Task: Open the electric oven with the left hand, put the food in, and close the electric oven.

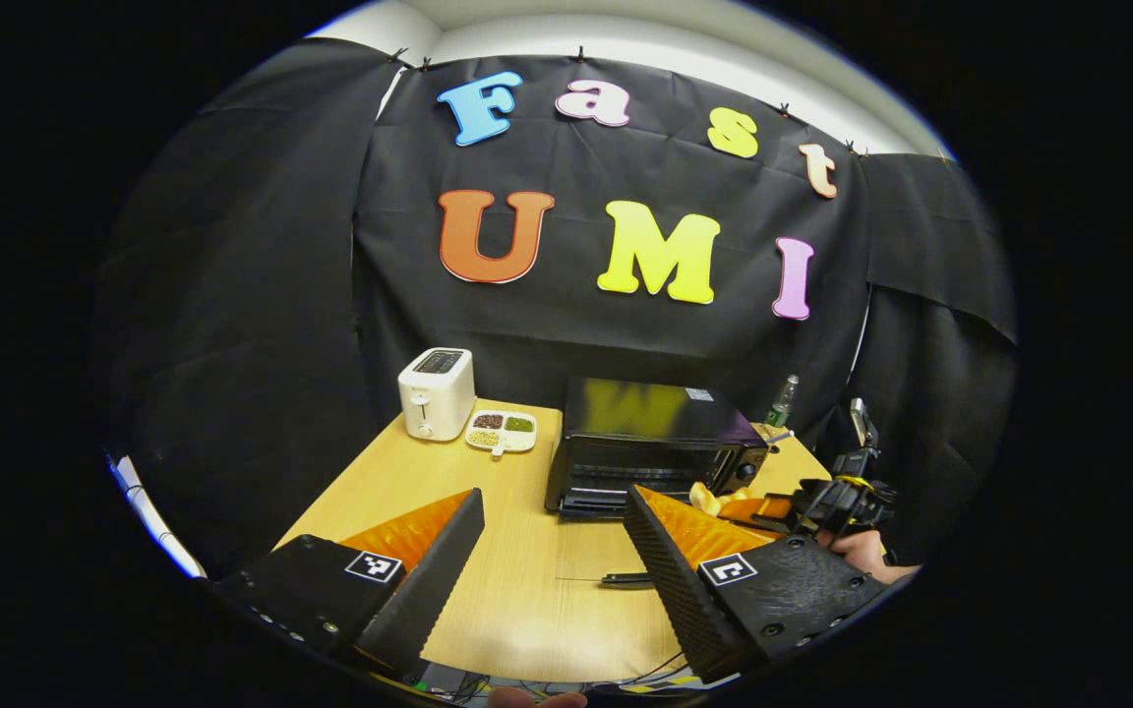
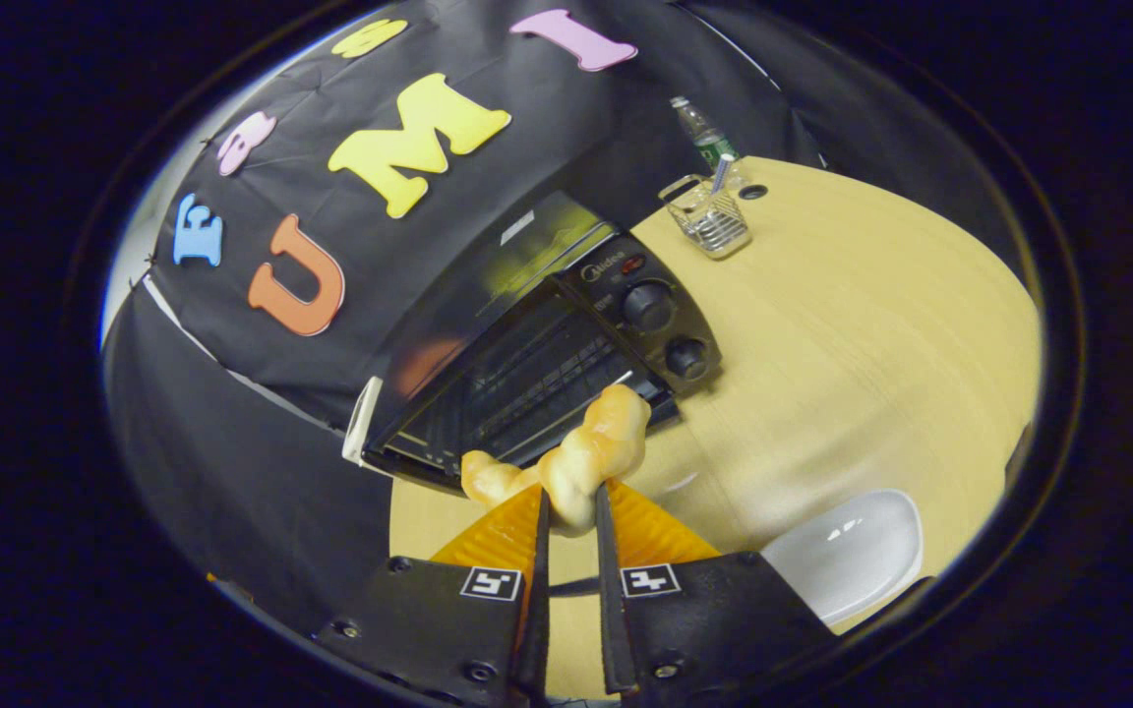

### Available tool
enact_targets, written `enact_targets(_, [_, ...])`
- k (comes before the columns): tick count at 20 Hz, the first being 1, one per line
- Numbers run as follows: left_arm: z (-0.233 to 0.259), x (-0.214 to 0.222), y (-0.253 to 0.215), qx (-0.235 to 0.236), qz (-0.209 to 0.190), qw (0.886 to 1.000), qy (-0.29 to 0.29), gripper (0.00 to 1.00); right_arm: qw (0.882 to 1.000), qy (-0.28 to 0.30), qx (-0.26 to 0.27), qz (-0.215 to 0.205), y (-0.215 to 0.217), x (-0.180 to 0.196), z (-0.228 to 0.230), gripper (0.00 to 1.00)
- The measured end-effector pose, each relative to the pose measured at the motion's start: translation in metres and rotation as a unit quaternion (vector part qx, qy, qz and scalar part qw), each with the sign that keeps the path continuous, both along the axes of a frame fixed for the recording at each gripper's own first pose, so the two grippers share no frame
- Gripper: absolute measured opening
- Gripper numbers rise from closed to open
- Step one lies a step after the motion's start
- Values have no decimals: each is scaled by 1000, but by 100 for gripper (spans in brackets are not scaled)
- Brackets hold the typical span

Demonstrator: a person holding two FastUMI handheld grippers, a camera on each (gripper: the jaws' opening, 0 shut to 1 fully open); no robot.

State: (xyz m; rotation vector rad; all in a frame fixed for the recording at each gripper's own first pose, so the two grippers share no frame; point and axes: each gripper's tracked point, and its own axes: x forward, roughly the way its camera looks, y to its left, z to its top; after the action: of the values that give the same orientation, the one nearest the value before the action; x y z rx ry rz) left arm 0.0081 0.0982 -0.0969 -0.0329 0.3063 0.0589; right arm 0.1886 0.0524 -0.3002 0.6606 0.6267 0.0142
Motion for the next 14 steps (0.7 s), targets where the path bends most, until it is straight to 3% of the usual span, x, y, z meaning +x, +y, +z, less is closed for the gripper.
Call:
enact_targets(6, [-14, -19, 18, 11, 29, 999, 32, 95, 999, -16, 23, -19, 21, 65, -11, 24])
enact_targets(12, [-20, -32, 28, 24, 48, 996, 65, 95, 992, -33, 81, -91, 23, 108, -25, 22])
enact_targets(13, [-20, -33, 28, 26, 47, 996, 70, 95, 990, -34, 89, -100, 25, 110, -29, 25])
enact_targets(14, [-21, -35, 29, 28, 46, 996, 74, 95, 989, -37, 97, -107, 28, 113, -31, 21])
